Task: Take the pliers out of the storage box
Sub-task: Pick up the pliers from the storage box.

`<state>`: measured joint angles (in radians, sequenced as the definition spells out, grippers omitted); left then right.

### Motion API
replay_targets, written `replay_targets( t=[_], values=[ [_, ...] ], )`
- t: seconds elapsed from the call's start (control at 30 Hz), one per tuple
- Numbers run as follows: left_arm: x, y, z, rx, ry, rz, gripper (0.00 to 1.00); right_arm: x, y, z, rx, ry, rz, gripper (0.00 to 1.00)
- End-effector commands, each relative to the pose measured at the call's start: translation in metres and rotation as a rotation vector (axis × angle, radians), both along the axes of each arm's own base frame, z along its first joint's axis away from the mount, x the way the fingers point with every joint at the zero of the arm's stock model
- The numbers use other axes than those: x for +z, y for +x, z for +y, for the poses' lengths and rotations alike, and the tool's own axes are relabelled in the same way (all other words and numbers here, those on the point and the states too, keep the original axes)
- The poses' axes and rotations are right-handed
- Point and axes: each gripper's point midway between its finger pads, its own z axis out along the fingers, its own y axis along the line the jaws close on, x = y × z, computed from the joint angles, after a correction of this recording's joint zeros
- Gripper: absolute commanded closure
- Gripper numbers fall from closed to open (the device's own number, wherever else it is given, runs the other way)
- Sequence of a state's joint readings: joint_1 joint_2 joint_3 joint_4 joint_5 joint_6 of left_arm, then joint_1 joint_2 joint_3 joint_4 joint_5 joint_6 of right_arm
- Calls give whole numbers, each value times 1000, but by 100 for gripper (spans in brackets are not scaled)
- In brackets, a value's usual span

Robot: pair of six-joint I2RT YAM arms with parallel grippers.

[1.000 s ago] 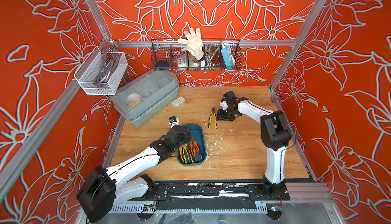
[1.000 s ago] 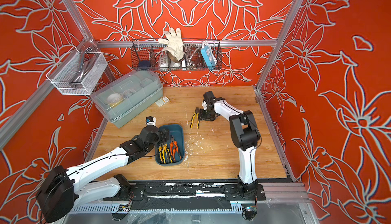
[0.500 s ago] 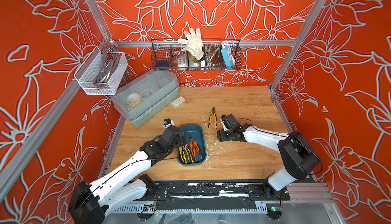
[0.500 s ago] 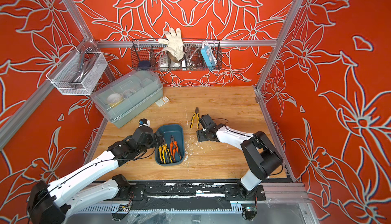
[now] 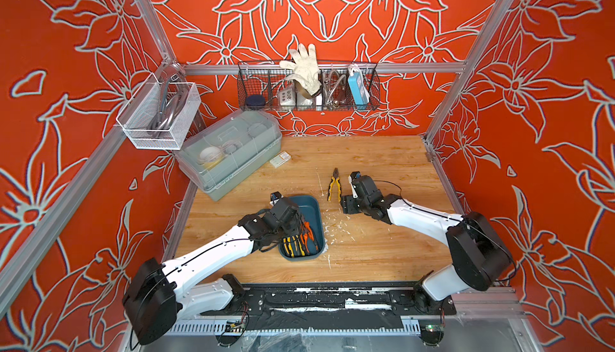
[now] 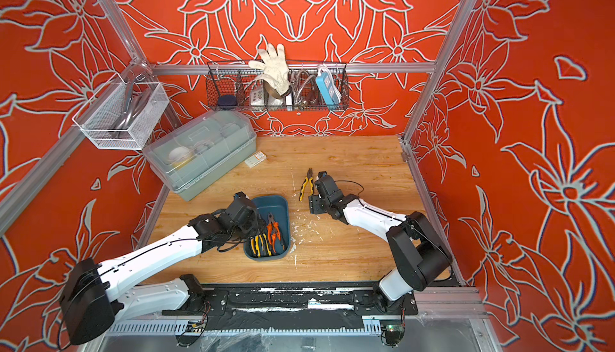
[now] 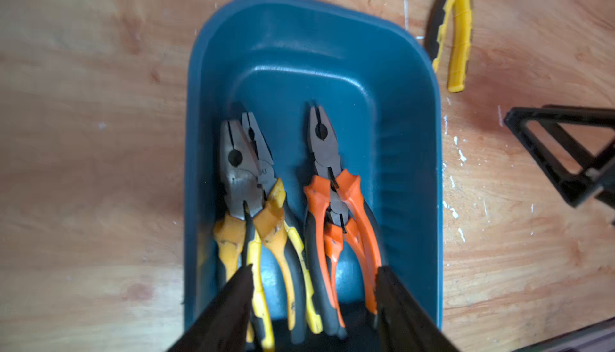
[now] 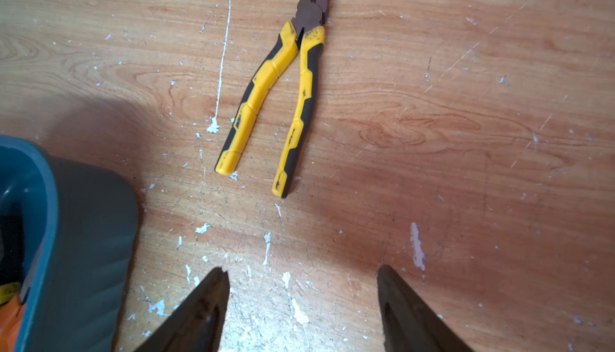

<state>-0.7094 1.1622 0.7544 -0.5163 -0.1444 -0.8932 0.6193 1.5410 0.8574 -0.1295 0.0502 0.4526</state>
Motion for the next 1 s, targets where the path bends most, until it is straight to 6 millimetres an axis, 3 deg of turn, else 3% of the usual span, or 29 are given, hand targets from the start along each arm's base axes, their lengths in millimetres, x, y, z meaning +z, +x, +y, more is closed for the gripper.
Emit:
replay_targets(
  t=[0.0, 0.2, 0.6, 0.8, 0.97],
  values=[
    [-9, -4, 0, 55, 17, 82, 46, -11, -3, 2, -2, 0, 38, 27],
    [-30, -10, -2, 97, 57, 192, 54, -16, -4, 6, 5, 8, 67, 27],
    [-60, -16, -11, 81, 152, 298, 56, -15, -4, 6, 4, 3, 68, 27],
    [-73, -18, -14, 68, 183, 338, 75, -16, -4, 6, 3, 1, 69, 27],
    [-67, -16, -11, 75, 184, 323, 85, -15, -3, 6, 3, 0, 68, 28]
  ],
)
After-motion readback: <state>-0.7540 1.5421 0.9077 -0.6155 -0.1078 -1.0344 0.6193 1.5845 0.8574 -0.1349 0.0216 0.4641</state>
